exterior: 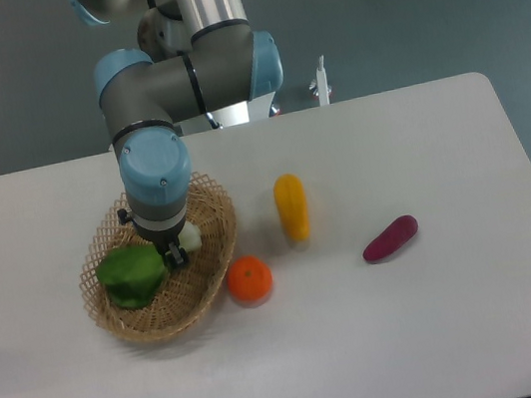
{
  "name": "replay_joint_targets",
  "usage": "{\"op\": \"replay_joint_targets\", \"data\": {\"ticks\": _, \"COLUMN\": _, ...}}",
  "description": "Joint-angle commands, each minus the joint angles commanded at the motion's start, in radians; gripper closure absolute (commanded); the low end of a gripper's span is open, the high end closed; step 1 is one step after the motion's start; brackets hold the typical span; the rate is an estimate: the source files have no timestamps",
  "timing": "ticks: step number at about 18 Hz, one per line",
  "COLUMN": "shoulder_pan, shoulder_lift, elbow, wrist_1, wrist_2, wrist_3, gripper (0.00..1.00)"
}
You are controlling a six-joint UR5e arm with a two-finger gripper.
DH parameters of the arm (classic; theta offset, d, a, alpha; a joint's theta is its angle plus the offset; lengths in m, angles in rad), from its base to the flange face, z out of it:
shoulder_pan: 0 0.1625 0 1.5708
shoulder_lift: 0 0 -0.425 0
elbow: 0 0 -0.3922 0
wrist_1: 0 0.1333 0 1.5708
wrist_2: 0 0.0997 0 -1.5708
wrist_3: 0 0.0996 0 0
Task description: Place the green vegetable in the basket
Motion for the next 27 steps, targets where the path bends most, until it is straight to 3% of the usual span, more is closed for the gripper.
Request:
{"op": "replay_joint_targets", "data": {"ticks": 4, "shoulder_pan": 0.043, "shoulder_lift": 0.005, "elbow": 0.048, "wrist_1": 0.021, "wrist_2": 0.006, "wrist_3": 0.003, "gripper": 0.00}}
{"op": "replay_joint_targets", "data": {"ticks": 8, "shoulder_pan": 0.077, "shoulder_lift": -0.015, "elbow": 0.087, "wrist_1": 0.193, "wrist_2": 0.017, "wrist_3": 0.005, "gripper": 0.00}}
{"op": "replay_joint_targets", "data": {"ticks": 9, "shoulder_pan": 0.093, "shoulder_lift": -0.023, "elbow": 0.107, "wrist_1": 0.212, "wrist_2": 0.029, "wrist_3": 0.009, "gripper": 0.00}}
{"op": "replay_joint_targets", "data": {"ticks": 12, "shoulder_pan": 0.127, "shoulder_lift": -0.051, "elbow": 0.182, "wrist_1": 0.197, "wrist_2": 0.057, "wrist_3": 0.017, "gripper": 0.00}}
{"op": "replay_joint_targets", "data": {"ticks": 18, "shoulder_pan": 0.239, "shoulder_lift": -0.113, "elbow": 0.299, "wrist_1": 0.114, "wrist_2": 0.067, "wrist_3": 0.017, "gripper": 0.00}}
{"op": "replay_joint_targets", "data": {"ticks": 24, "shoulder_pan": 0.334, "shoulder_lift": -0.244, "elbow": 0.485, "wrist_1": -0.003, "wrist_2": 0.136, "wrist_3": 0.035, "gripper": 0.00}}
{"op": "replay_joint_targets", "data": {"ticks": 27, "shoulder_pan": 0.406, "shoulder_lift": -0.282, "elbow": 0.526, "wrist_1": -0.032, "wrist_2": 0.140, "wrist_3": 0.116, "gripper": 0.00}}
